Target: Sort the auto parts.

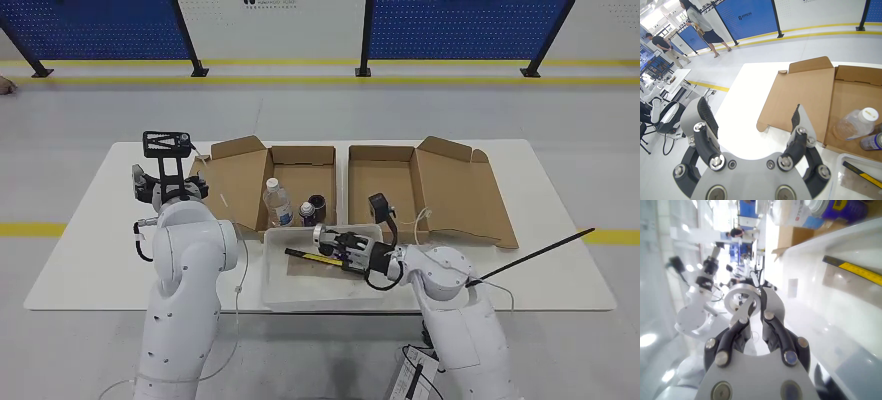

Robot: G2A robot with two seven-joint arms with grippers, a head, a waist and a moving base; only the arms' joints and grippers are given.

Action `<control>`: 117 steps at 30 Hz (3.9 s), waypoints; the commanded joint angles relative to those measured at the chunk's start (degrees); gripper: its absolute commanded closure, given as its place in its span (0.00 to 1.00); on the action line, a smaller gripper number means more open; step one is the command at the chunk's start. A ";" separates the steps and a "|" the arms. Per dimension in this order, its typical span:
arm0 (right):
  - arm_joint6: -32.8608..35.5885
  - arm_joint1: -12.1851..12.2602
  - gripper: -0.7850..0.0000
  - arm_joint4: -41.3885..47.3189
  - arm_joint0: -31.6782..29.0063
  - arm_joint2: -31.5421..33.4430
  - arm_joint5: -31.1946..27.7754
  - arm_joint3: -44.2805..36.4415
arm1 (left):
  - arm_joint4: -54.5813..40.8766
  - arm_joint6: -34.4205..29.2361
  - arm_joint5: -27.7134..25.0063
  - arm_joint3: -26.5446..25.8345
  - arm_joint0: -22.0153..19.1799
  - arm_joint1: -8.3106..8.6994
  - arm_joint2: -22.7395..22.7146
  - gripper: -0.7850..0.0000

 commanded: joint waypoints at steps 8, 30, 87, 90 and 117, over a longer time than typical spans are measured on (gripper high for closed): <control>-0.66 0.79 1.00 -0.78 2.01 -1.40 1.06 0.78 | 0.00 0.00 0.00 0.00 0.00 0.00 0.00 0.00; 4.71 4.90 1.00 -44.17 15.58 -5.56 21.77 -1.43 | 0.00 0.00 0.00 0.00 0.00 0.00 0.00 0.00; 5.05 -4.09 0.82 -50.54 44.62 -24.74 12.24 58.50 | 0.00 0.00 0.00 0.00 0.00 0.00 0.00 0.00; 4.92 -4.34 0.77 -50.55 45.06 -24.89 12.06 59.24 | 0.00 0.00 0.00 0.00 0.00 0.00 0.00 0.00; 24.98 2.79 0.66 -69.28 32.19 -17.89 -2.93 6.77 | 0.00 0.00 0.00 0.00 0.00 0.00 0.00 0.00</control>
